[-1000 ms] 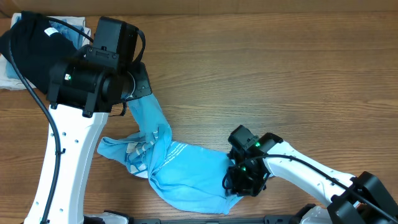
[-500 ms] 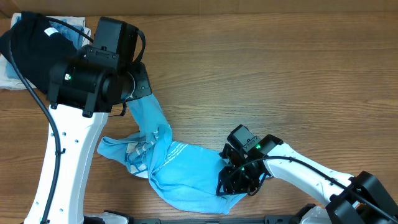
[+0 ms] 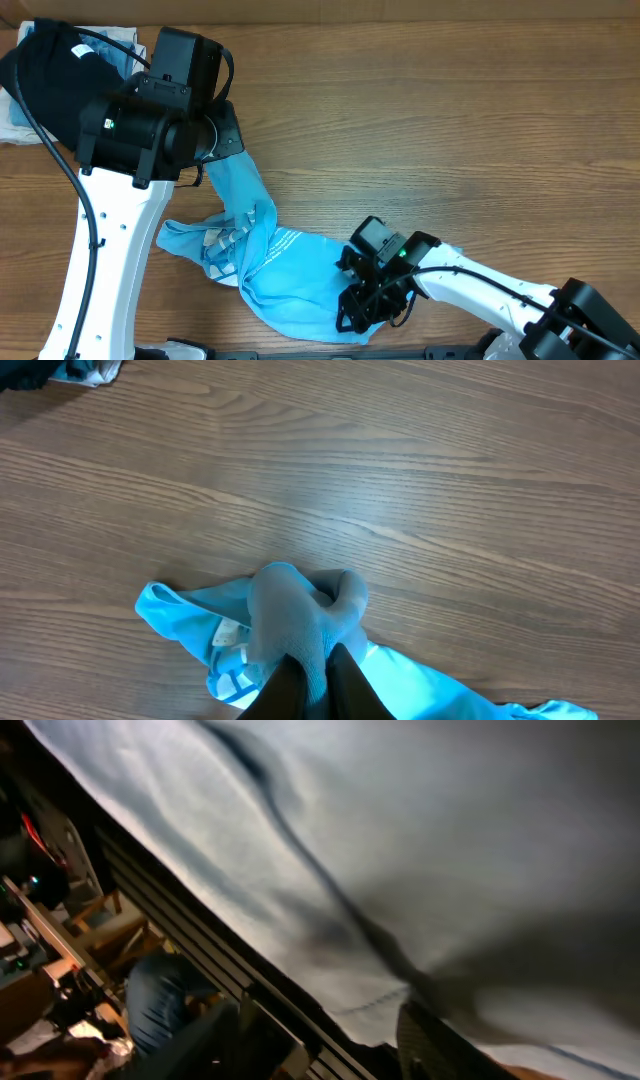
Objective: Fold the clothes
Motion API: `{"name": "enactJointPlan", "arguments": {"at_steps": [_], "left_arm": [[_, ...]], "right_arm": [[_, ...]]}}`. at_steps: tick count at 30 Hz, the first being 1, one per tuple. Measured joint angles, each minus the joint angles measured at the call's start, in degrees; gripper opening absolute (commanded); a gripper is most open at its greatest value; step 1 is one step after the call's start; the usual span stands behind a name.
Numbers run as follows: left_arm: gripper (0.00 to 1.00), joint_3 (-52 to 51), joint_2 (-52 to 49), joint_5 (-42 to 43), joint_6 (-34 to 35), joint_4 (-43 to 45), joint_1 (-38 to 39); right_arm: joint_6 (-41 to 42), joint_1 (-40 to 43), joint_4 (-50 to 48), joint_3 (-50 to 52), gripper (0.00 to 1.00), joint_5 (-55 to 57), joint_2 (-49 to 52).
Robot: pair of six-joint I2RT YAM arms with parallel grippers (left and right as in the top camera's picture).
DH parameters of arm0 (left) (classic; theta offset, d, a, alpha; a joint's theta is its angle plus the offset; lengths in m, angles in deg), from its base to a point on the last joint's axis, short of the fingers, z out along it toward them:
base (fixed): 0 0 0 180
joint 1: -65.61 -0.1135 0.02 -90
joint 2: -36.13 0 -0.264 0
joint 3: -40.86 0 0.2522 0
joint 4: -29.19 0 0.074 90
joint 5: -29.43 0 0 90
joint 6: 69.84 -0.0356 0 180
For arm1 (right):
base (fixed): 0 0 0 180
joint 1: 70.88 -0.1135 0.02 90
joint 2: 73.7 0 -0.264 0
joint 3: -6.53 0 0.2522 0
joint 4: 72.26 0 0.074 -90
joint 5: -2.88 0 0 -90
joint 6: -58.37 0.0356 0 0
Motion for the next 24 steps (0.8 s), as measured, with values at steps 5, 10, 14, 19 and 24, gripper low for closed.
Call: {"name": "enactJointPlan", "arguments": {"at_steps": [5,10,14,19,24], "left_arm": [[0.09,0.0,0.0,0.0,0.0,0.0,0.0],[0.1,0.0,0.0,0.0,0.0,0.0,0.0],[0.1,0.0,0.0,0.0,0.0,0.0,0.0],[0.1,0.0,0.0,0.0,0.0,0.0,0.0],[0.1,0.0,0.0,0.0,0.0,0.0,0.0]], "right_arm": [[-0.2,-0.5,0.0,0.0,0.57,-0.3,0.0],[-0.2,-0.3,0.0,0.0,0.56,1.2,0.0],[-0.3,0.9,0.0,0.0,0.56,2.5,0.0],[-0.5,3.1,0.0,0.0,0.57,3.8,0.0],[-0.6,3.5,0.0,0.0,0.6,4.2,0.0]]}}
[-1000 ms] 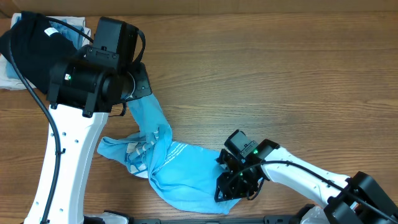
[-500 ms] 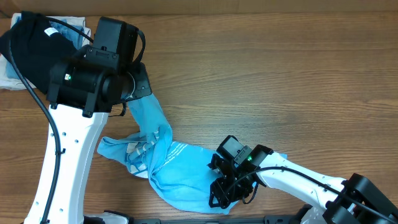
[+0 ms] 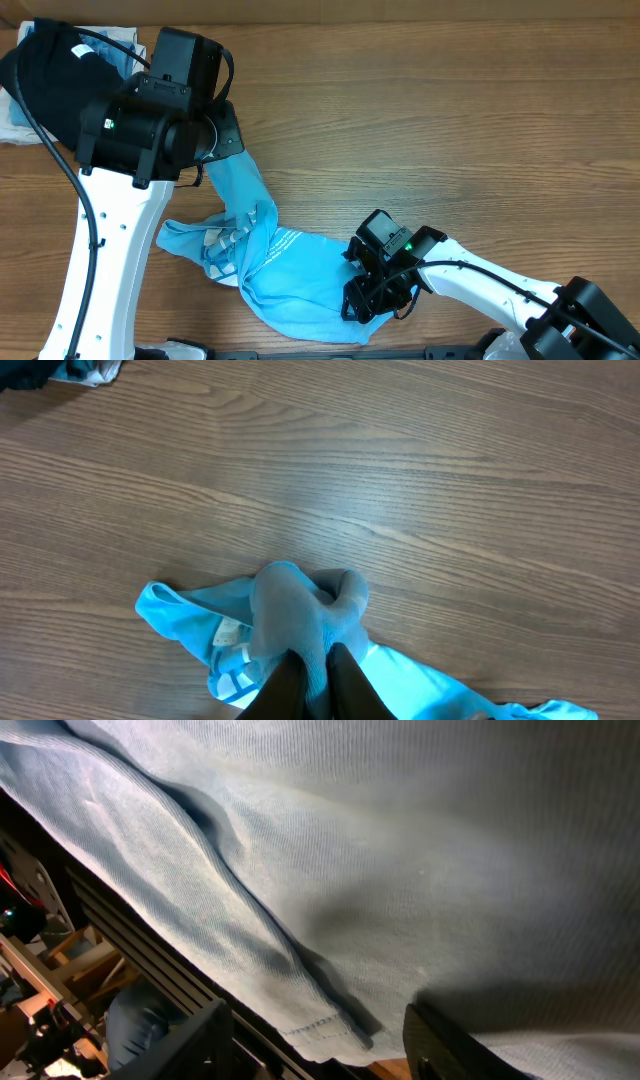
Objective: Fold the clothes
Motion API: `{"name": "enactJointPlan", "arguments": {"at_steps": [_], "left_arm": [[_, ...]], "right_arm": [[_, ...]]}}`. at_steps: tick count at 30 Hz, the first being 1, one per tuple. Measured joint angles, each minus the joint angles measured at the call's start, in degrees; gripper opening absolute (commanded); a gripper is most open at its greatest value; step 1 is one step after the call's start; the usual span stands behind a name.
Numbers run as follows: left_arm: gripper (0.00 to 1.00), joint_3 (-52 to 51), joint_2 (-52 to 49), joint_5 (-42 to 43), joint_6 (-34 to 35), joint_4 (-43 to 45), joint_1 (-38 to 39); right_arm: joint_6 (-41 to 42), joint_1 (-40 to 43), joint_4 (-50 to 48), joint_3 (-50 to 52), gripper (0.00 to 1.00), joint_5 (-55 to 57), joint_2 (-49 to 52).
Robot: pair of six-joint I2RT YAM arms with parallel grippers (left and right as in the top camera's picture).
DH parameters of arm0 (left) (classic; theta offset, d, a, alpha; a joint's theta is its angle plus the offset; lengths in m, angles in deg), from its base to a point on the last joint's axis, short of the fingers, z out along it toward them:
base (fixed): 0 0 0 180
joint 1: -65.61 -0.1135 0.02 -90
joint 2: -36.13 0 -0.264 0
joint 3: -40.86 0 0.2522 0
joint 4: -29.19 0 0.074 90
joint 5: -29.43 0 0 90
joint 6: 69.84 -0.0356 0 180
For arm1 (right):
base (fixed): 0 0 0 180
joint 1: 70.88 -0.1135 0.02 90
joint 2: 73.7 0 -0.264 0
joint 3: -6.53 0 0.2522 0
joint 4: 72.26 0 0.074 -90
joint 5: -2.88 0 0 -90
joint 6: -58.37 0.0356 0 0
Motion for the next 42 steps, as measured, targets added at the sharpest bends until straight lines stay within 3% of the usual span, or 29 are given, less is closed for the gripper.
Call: {"name": "enactJointPlan", "arguments": {"at_steps": [4,7,12,16,18,25,34,37,42], "left_arm": [[0.1,0.0,0.0,0.0,0.0,-0.2,0.0],[0.1,0.0,0.0,0.0,0.0,-0.5,0.0],[0.1,0.0,0.0,0.0,0.0,-0.6,0.0],[0.1,0.0,0.0,0.0,0.0,-0.6,0.0],[0.11,0.0,0.0,0.0,0.0,-0.6,0.0],[0.45,0.0,0.0,0.0,-0.3,-0.7,0.0],[0.7,-0.5,-0.8,2.6,-2.7,-3.9,0.0],[0.82,-2.7,-2.2,4.1,-3.5,-4.3,0.0],[0.9,-6.3,-6.8,6.1,-3.8,-4.2,0.0]], "right_arm": [[0.0,-0.5,0.1,0.0,0.59,-0.5,0.0],[0.0,-2.4,-0.1,0.2,0.51,-0.9,0.3],[0.0,-3.8,-0.3,0.3,0.33,-2.0,1.1],[0.8,-3.8,-0.4,0.3,0.08,-2.3,1.1],[1.4,-3.8,-0.5,0.3,0.04,-2.3,1.1],[3.8,-3.5,0.3,0.3,0.04,-2.1,1.1],[4.5,3.3,5.2,-3.0,0.04,-1.9,1.2],[4.5,6.6,7.5,-6.3,0.04,-1.1,1.2],[4.5,13.7,12.0,-12.9,0.04,0.7,1.2]]}}
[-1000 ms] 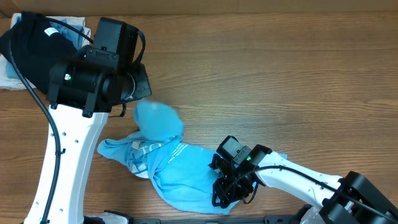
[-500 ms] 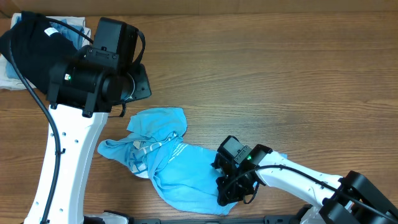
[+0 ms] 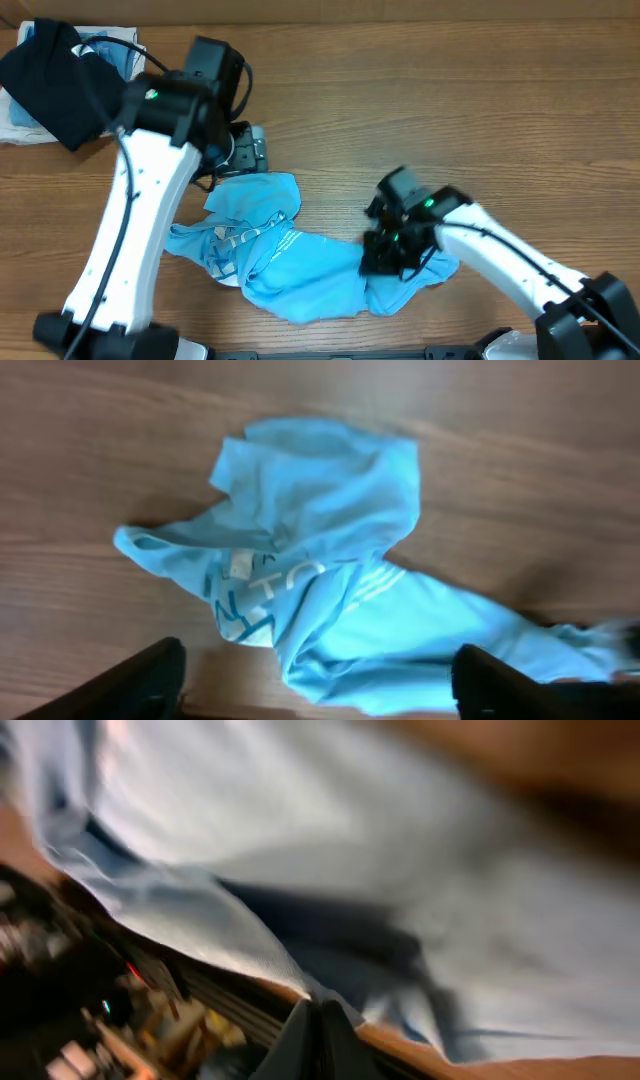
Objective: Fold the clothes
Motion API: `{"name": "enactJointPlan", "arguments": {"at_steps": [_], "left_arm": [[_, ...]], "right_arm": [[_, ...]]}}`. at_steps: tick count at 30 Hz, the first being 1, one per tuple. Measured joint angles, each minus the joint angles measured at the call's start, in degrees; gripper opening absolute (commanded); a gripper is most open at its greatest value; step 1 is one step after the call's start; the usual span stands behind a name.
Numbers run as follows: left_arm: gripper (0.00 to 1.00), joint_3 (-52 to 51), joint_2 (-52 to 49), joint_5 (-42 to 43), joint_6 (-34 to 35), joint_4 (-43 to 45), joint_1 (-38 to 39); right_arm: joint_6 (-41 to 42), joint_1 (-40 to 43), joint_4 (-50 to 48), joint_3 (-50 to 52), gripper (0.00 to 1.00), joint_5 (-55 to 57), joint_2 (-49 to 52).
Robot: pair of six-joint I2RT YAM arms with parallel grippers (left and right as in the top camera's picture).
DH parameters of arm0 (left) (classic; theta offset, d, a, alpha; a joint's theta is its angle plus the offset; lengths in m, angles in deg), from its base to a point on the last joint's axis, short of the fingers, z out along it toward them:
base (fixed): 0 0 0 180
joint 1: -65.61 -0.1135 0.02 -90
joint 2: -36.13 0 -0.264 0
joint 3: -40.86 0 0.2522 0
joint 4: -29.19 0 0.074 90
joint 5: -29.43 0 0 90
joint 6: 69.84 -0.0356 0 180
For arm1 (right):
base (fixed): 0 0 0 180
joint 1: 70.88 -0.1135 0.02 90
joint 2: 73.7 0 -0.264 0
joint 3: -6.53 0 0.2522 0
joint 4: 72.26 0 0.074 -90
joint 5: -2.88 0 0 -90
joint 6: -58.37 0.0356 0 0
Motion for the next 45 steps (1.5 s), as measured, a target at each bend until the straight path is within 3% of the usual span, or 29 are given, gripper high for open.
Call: {"name": "enactJointPlan", "arguments": {"at_steps": [11,20,28,34,45], "left_arm": [[0.89,-1.0,-9.6,3.7,-1.6,-0.8,0.0],[0.88,-1.2,-18.1,3.4,-4.0,-1.1,-1.6],[0.87,-1.9,-19.1,7.7,-5.0,0.0,-10.2],[0.86,-9.4,-19.1,13.2,-5.8,5.4,-15.6],[0.85,-23.6,-19.1,20.2,-9.0,14.2,-15.7]], "right_arm": [[-1.3,12.9,3.2,-5.9,0.04,1.8,0.0],[-1.7,13.7,3.5,-5.9,0.04,3.3,0.0],[-1.7,13.7,3.3,-5.9,0.04,3.4,0.0],[-1.7,13.7,2.6,-5.9,0.04,3.4,0.0],[-1.7,13.7,1.8,-5.9,0.04,3.4,0.0]]}}
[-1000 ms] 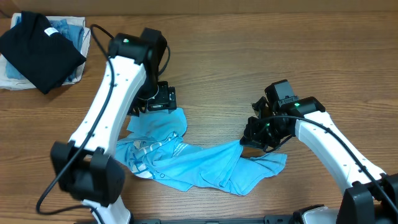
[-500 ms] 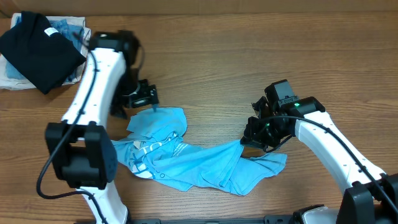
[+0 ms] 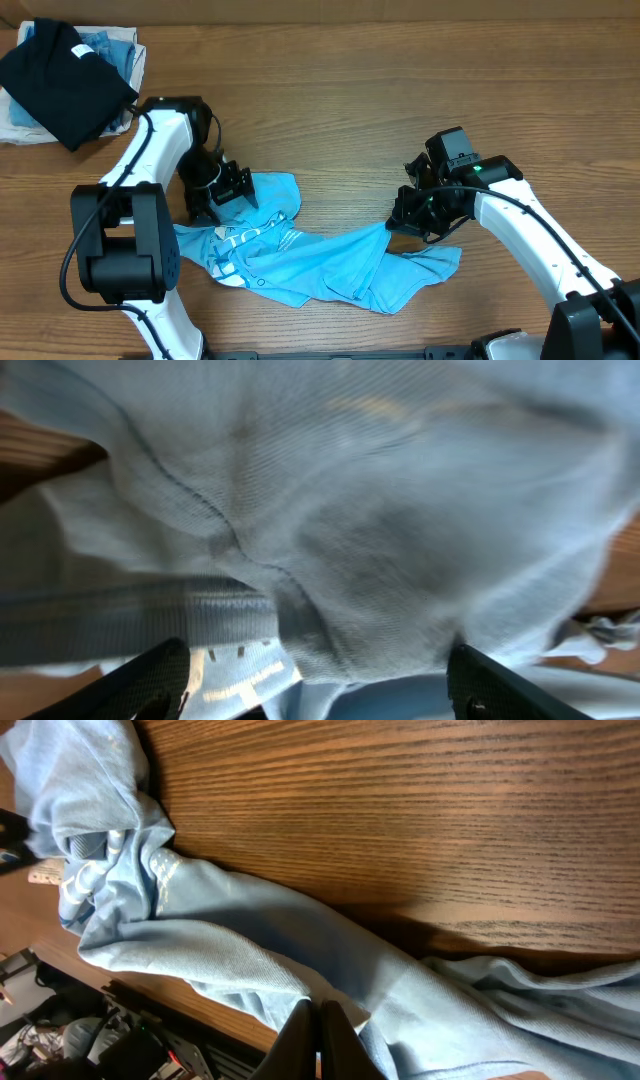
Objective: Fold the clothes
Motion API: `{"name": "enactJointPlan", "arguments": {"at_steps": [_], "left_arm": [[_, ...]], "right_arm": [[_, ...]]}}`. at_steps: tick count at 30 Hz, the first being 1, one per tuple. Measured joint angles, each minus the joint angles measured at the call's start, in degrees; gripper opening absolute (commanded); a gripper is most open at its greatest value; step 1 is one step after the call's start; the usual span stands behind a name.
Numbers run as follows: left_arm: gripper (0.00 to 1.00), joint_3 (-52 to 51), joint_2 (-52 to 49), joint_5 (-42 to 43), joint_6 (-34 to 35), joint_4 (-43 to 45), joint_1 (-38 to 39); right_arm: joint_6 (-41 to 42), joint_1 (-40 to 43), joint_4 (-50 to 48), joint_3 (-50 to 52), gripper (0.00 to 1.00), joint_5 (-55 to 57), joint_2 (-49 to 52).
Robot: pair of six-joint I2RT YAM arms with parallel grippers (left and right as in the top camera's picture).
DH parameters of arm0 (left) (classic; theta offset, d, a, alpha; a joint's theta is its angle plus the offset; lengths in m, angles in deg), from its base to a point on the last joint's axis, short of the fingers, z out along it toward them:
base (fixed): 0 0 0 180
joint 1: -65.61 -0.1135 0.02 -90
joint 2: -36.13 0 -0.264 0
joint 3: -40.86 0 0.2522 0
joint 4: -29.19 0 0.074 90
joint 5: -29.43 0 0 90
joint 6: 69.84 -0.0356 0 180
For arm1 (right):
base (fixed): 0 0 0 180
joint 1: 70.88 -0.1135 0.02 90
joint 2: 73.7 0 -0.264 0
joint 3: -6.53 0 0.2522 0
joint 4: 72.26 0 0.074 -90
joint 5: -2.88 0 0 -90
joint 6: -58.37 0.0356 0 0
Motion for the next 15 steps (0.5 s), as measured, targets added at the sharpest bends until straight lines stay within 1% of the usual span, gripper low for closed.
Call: {"name": "enactJointPlan", "arguments": {"at_steps": [8,10,11,13,15], "left_arm": [[0.83,-2.8,0.0,-1.1,-0.7,3.5,0.0],[0.8,-2.8,0.0,-1.5,-0.7,3.7,0.0],[0.76,-2.8,0.0,-1.6,-0.7,3.7,0.0],[0.64,-2.8,0.0,-1.8,-0.6,3.8,0.0],[0.45,-2.8,0.0,-1.9,-0.7,3.8,0.0]], "right_arm": [[0.0,0.0,-0.1,0.0,0.04,0.0,0.0],[0.0,0.0,-0.1,0.0,0.04,0.0,0.0],[0.0,0.0,-0.1,0.0,0.04,0.0,0.0],[0.0,0.0,-0.1,0.0,0.04,0.0,0.0],[0.0,0.0,-0.1,0.0,0.04,0.0,0.0]]}}
